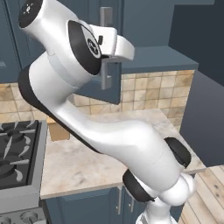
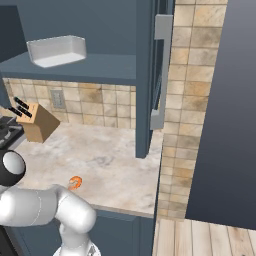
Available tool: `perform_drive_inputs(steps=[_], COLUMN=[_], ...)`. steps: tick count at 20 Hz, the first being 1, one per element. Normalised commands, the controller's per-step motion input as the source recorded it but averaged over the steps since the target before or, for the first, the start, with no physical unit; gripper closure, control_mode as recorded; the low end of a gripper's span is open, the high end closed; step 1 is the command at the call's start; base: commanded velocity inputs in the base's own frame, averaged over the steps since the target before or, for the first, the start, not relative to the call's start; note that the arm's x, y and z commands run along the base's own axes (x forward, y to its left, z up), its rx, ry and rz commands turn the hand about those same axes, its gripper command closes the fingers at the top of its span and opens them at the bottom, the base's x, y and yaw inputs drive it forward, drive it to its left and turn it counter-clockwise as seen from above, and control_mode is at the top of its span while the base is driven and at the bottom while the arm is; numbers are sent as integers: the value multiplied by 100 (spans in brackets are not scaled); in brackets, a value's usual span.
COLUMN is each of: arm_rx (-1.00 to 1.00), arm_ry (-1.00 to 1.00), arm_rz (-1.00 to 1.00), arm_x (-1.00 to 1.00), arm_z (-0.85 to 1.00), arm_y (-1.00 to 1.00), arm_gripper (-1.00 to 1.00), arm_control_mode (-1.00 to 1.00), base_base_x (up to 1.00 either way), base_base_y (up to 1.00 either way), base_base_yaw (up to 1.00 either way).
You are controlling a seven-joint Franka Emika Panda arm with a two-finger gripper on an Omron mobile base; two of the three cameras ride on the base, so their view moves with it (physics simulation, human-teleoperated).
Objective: Retrieve the tupperware from the cabinet, then place the raw meat into the tupperware to avoid contamination.
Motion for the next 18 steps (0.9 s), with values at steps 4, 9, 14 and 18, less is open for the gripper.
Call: perform_drive_inputs(steps=[4, 9, 14, 18], arm_rx=[1, 0, -2, -1], arm_ry=[9, 20, 21, 13], arm_rz=[-16, -17, -17, -20], arm_x=[-74, -45, -36, -59], arm_z=[-21, -1, -5, -11], arm_y=[-23, -36, -37, -9], arm_gripper=[-100, -100, -100, -100], arm_control_mode=[-100, -100, -100, -100], base_base_x=[0, 0, 0, 0], base_base_y=[0, 0, 0, 0], base_base_yaw=[0, 0, 0, 0])
